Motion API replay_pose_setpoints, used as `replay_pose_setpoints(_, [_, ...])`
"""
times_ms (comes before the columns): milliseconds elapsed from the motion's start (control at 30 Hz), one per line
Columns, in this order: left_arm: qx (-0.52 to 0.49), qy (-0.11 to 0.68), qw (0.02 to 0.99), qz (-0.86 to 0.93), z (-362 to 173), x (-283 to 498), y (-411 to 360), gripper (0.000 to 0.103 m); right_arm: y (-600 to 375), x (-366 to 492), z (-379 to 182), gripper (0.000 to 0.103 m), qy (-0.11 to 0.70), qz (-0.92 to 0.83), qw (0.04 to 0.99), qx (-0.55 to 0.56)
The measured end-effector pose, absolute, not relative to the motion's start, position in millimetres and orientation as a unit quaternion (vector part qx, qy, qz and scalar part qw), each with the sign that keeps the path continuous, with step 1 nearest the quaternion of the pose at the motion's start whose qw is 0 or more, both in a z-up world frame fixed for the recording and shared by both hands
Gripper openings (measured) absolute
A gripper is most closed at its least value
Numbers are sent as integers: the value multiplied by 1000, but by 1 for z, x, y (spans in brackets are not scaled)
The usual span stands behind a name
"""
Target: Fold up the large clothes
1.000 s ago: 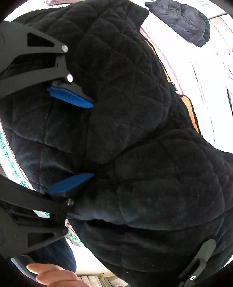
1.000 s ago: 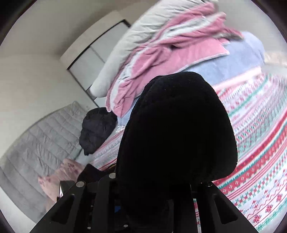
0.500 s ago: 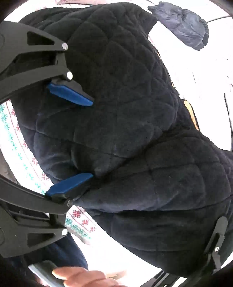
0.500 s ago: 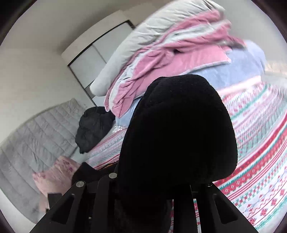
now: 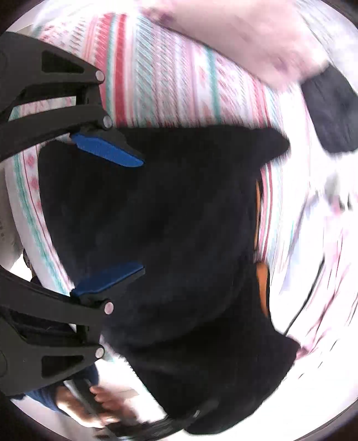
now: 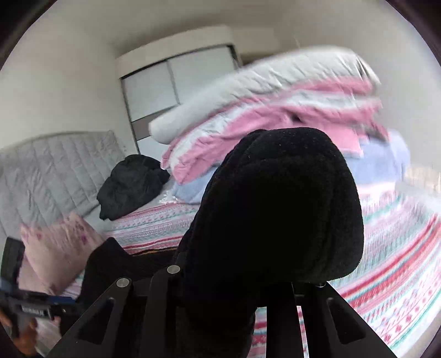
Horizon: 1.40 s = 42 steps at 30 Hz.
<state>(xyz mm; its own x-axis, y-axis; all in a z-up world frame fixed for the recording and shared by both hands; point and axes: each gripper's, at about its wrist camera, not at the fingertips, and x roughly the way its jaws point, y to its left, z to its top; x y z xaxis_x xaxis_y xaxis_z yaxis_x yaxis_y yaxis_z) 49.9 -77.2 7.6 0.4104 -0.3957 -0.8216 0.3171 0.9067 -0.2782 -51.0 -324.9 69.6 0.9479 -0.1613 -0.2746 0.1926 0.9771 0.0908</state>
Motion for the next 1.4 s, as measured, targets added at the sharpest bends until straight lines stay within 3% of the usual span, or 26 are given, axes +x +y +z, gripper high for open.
replay_pose_setpoints(133, [-113,469,851,-208,28,51,-26,73,-245,-56,76,23,80,-72,990,-94])
replay_pose_setpoints(267, [-158,455,857,-182,40,57,16,73,-133,-60,40,25,50,-25,947,-317])
replay_pose_setpoints(333, [-182,451,856,-175,42,57,35,73,-88,-55,7,27,68,1,912,-406])
replay_pose_setpoints(467, [-214,433,859,-168,48,50,55,73,-30,-43,-60,28,158,82,862,-474])
replay_pose_setpoints(567, [-220,438,856,-168,43,55,61,73,-8,-41,-81,29,177,99,844,-497])
replay_pose_setpoints(733, [-208,467,836,-197,30,59,49,73,-13,-35,-62,33,179,84,868,-455])
replay_pose_setpoints(767, [-207,472,832,-206,28,59,44,73,-16,-37,-59,37,166,80,870,-458])
replay_pose_setpoints(900, [-213,482,814,-245,28,55,27,73,-17,-48,-48,75,149,103,879,-441])
replay_pose_setpoints(1233, [-253,451,811,-273,46,58,23,73,-24,-64,-49,78,123,118,881,-442])
replay_pose_setpoints(1400, [-264,443,809,-280,51,63,19,76,-41,-87,-25,78,84,108,903,-408])
